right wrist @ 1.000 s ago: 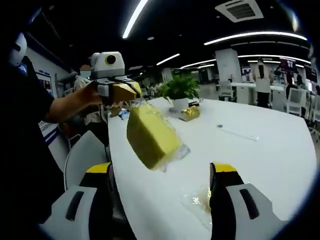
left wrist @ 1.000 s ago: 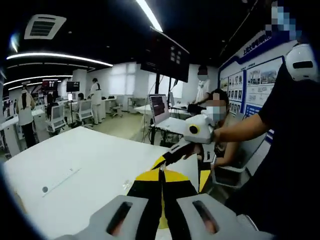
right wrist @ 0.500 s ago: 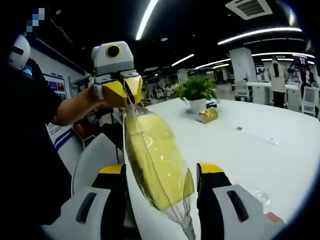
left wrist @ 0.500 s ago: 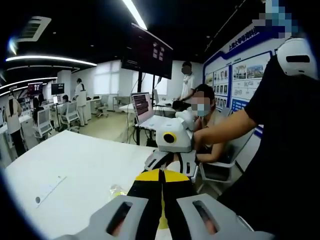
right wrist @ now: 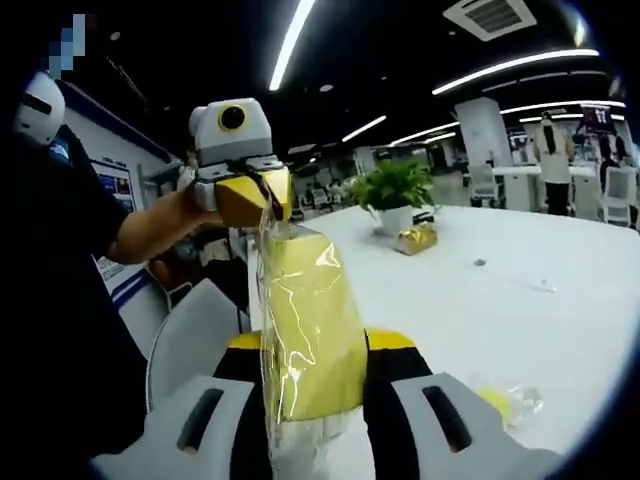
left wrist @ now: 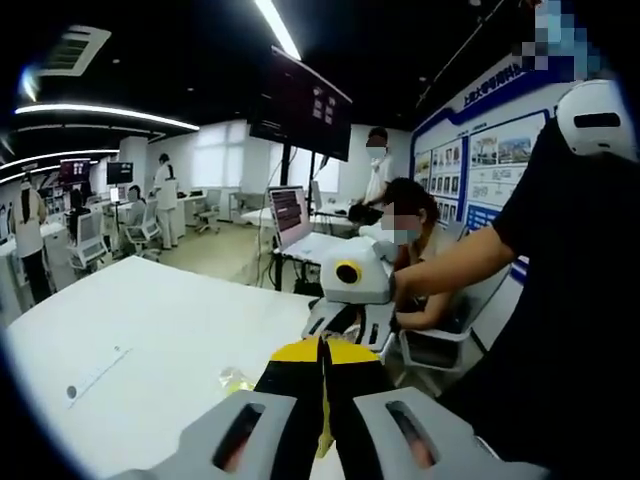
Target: Compare the silicone blocks by pressing each to a similar depth, holding the contact briefly, and releasing to observe deformation and rebound differences across the visible hardness samples.
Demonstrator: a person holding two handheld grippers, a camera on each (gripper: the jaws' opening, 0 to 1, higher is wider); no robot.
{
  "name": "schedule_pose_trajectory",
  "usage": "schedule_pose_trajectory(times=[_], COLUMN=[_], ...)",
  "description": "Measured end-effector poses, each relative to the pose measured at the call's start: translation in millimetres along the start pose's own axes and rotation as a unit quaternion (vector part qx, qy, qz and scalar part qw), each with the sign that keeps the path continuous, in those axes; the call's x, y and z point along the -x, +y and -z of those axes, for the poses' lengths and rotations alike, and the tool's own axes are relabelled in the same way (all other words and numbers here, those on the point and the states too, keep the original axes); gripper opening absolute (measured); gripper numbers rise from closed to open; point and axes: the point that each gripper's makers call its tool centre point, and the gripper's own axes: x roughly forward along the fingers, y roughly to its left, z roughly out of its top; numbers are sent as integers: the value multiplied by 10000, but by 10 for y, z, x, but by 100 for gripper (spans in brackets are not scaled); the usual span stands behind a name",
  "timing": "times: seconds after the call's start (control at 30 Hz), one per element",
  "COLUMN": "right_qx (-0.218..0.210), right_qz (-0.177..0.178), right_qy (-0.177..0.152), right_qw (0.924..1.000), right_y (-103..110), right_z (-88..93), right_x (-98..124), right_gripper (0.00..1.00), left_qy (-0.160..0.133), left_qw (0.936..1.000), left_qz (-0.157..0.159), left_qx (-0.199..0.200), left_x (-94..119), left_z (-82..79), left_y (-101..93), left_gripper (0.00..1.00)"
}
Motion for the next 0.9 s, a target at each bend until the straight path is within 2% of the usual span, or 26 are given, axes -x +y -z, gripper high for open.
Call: schedule_pose_trajectory(times=[0.17, 0.2, 0.23, 0.43, 0.7, 0.9], right_qx=[-85, 42, -5, -154, -21, 56], right_qz=[84, 196, 243, 191, 53, -127], right_qy=[94, 199, 287, 397, 521, 475], right_qw=[9999, 9996, 9993, 9989, 9986, 9988], right_y=[-10, -46, -65, -47, -9, 40], right_z=[1, 26, 46, 58, 56, 43], right_x=[-24, -27, -30, -55, -76, -113], right_gripper=[19, 18, 17, 11, 6, 6], left_qy=[33, 48, 90, 128, 60, -29], left_qw=[10000, 10000, 9999, 9998, 9999, 9998], left_qz=[-60, -67, -106, -151, -146, -144], left_qx=[-33, -36, -72, -37, 56, 140], left_x=[2, 3, 4, 8, 33, 85], left_z=[14, 20, 39, 71, 77, 77], left_y=[28, 32, 50, 101, 115, 75], left_gripper=[0, 0, 0, 0, 0, 0])
